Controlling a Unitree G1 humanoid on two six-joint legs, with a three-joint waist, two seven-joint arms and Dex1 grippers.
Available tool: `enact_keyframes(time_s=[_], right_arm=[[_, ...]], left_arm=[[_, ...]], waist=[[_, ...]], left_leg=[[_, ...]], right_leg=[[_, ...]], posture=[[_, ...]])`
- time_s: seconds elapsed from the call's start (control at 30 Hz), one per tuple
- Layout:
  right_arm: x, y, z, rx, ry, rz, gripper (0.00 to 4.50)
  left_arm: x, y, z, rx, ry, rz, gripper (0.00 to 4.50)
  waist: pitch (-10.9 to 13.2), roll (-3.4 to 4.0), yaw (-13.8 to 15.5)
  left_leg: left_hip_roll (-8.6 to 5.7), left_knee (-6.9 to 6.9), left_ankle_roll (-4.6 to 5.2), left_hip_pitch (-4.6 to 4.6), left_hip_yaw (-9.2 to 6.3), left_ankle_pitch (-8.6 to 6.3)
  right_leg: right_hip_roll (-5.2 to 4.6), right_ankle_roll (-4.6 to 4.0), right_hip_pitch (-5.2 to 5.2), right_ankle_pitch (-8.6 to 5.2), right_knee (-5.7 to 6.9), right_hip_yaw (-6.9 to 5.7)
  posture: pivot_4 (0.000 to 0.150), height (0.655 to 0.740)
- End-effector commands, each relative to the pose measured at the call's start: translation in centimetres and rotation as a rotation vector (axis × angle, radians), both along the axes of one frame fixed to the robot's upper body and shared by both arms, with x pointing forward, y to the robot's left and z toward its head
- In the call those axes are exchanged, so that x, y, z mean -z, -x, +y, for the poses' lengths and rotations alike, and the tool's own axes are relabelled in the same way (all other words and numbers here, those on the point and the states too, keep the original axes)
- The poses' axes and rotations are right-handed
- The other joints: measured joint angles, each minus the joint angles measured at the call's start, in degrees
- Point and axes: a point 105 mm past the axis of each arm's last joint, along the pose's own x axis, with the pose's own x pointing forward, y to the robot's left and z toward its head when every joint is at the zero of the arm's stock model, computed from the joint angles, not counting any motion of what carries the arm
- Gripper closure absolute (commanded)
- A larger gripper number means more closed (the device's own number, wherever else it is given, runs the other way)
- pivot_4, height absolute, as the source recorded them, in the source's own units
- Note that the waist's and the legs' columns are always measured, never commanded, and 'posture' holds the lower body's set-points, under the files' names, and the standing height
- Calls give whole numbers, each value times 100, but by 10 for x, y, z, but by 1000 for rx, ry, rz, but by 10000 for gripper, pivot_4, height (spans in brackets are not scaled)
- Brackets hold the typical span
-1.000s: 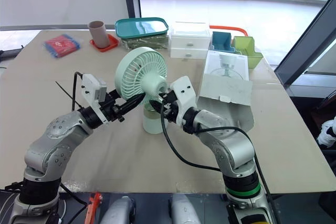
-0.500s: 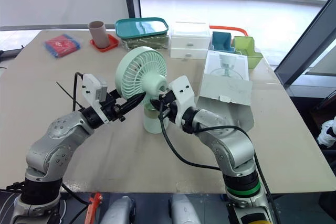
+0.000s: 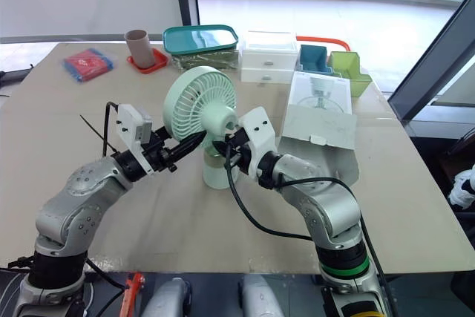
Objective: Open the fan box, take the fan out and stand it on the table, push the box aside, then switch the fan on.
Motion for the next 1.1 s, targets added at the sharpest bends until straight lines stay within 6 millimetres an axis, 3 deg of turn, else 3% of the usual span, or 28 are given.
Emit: enact_keyframes(time_s=[0.03, 0.67, 0.77, 0.8, 0.83, 0.9, 1.1], right_arm=[[-8, -1, -3, 9, -9, -44, 40560], [-7, -1, -5, 20, -6, -49, 40560], [-7, -1, -5, 20, -6, -50, 40562], [-7, -1, -5, 20, -6, -50, 40562], [-6, -1, -5, 20, -6, -50, 40562], [-6, -1, -5, 20, -6, -50, 40562], [-4, 0, -6, 20, 4, -43, 40562]], left_arm=[[-6, 13, -13, 98, 6, -43, 17091], [-9, 3, -2, -70, 34, -123, 17091], [-9, 3, -3, -72, 35, -124, 10850], [-9, 3, -3, -72, 36, -124, 10850], [-9, 3, -3, -73, 36, -125, 5217], [-9, 3, -3, -74, 36, -125, 538], [0, 9, -7, -9, 60, -61, 538]], waist=[[0, 0, 0], [0, 0, 1], [0, 0, 1], [0, 0, 1], [0, 0, 1], [0, 0, 1], [0, 0, 1]], left_leg=[[0, -1, 0, 0, 0, 0], [0, -2, 1, -1, 0, 2], [0, -2, 1, -2, 0, 2], [0, -2, 1, -2, 0, 2], [-1, -2, 1, -2, -1, 2], [0, -2, 1, -3, -1, 2], [0, -3, 1, -3, -1, 2]], right_leg=[[0, 0, -1, 0, 0, 0], [0, -1, -1, 0, -1, 1], [-1, 0, -1, 0, -1, 1], [-1, -1, -1, 0, -1, 1], [-1, 0, -1, 0, -1, 1], [0, 0, -1, 0, -1, 0], [-1, 0, -2, 0, -2, 0]], posture=[[1500, 7400], [1500, 7400], [1500, 7400], [1500, 7400], [1500, 7400], [1500, 7400], [1500, 7400]])
